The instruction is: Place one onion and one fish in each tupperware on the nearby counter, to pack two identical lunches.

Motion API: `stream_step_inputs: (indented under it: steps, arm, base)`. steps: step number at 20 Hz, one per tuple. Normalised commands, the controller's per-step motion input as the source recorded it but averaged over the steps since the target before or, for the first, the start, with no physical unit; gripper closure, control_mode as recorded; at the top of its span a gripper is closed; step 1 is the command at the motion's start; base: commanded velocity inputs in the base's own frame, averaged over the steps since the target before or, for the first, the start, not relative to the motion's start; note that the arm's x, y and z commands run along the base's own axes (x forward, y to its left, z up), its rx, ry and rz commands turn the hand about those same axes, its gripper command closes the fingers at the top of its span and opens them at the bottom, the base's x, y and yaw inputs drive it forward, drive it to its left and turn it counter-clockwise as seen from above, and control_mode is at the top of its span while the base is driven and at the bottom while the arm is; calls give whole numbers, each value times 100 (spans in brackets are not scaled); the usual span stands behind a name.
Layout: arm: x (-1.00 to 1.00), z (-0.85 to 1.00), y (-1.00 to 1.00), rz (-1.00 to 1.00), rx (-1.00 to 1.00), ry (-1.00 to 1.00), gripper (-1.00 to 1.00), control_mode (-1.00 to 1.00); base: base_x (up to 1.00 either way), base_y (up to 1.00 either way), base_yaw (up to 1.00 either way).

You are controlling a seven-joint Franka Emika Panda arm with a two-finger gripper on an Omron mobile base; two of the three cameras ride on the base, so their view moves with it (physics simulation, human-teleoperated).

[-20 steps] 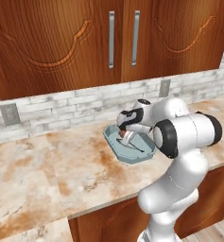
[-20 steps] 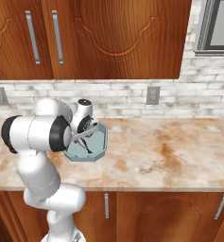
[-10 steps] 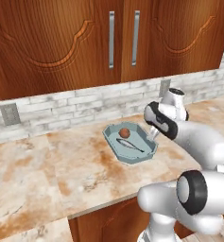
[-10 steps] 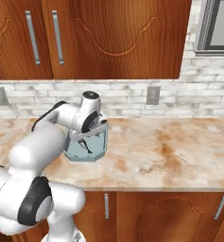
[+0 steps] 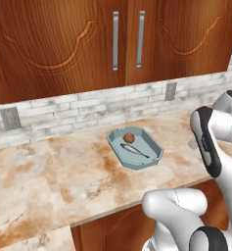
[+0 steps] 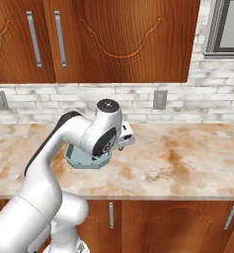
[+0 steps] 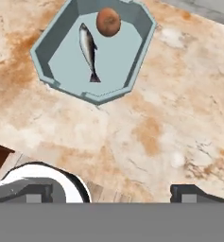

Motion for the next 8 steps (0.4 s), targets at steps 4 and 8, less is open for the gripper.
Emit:
stream_step_inputs:
  steps: [4, 8]
  arm:
    - [-84, 55, -95, -19, 0, -14, -100, -100]
    - [-79, 37, -87, -18, 0, -21, -100, -100]
  base:
    - [0, 0, 0]
    - [0, 0, 0]
